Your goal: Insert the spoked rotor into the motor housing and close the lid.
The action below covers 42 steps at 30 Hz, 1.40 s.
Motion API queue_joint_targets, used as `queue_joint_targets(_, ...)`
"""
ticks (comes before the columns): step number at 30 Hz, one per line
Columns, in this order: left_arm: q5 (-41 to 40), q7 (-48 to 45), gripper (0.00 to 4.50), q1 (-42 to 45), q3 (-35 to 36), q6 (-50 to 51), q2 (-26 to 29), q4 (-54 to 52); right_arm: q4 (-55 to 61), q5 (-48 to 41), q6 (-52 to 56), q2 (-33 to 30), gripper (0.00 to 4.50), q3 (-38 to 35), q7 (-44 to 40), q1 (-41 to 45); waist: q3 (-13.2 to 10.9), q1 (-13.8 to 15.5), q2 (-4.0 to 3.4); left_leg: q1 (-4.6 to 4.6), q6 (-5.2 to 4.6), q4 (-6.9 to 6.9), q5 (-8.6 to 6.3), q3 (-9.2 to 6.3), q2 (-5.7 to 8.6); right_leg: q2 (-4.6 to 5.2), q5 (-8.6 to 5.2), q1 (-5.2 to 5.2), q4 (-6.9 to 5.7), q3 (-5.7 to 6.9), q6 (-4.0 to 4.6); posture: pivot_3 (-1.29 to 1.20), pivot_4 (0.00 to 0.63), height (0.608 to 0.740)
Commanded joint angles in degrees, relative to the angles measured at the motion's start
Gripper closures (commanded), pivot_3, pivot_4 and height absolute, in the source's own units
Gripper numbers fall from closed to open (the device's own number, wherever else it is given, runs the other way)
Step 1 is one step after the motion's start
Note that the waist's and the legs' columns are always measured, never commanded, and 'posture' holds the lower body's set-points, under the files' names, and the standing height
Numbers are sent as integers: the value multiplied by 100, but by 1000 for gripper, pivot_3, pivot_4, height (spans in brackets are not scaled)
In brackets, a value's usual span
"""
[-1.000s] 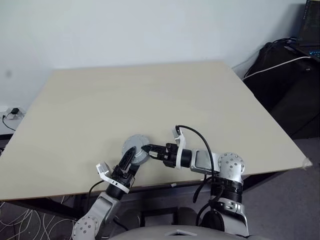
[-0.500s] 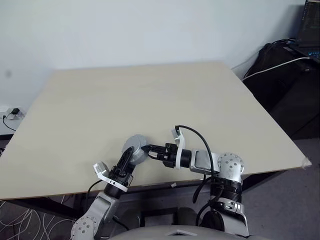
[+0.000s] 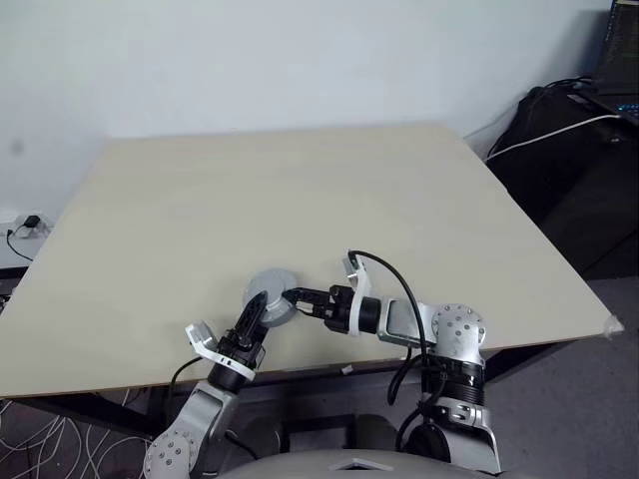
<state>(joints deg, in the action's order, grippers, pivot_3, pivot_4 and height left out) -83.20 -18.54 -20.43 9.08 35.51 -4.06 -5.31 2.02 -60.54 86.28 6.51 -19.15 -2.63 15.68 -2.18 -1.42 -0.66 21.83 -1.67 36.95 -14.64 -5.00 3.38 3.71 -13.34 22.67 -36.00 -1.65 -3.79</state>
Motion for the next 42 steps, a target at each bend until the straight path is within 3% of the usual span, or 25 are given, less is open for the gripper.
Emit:
queue_joint_targets(1,-42,-81,2406,122,-54,-83,-402,-315,187,-74,-169,199,385,61,-87,-167,-1,-2,-1,1,0,0,0,0,-1,0,0,1,0,0,0,0,0,740)
queue_joint_targets(3,-47,-82,2406,127,-70,-105,-391,-312,205,-124,-203,162,2,42,-79,-205,-1,-8,-1,1,0,1,0,1,-1,0,0,2,-1,0,0,0,0,740)
queue_joint_targets(11,-4,-77,2406,174,-63,-205,-384,-284,257,-235,-292,63,0,19,-86,-291,-1,-4,-1,1,-1,4,-1,2,-2,-1,-1,0,0,0,-3,0,0,740)
queue_joint_targets(16,144,72,2406,494,188,-779,-514,-205,297,-151,-507,8,0,71,-127,-347,-1,4,-1,1,0,5,-1,2,-2,-1,0,0,-1,0,-3,0,0,740)
queue_joint_targets(22,498,598,2406,1337,639,-2093,-769,208,634,296,-1236,-179,0,504,-304,-559,0,55,3,1,1,9,0,1,-3,-5,4,-3,-1,1,-6,0,0,740)
queue_joint_targets(30,887,1445,2406,2299,999,-3043,-738,921,1084,1736,-2786,-1049,0,1991,-1185,-1020,7,83,32,0,-10,12,-5,21,8,-9,30,-8,9,-36,-48,0,0,740)
queue_joint_targets(42,1373,1301,2406,4150,1621,-3006,-207,3038,974,2070,-3197,-1107,0,2198,-1489,-1105,10,127,81,-1,-13,46,7,27,14,-24,45,-20,9,-46,-49,0,0,740)
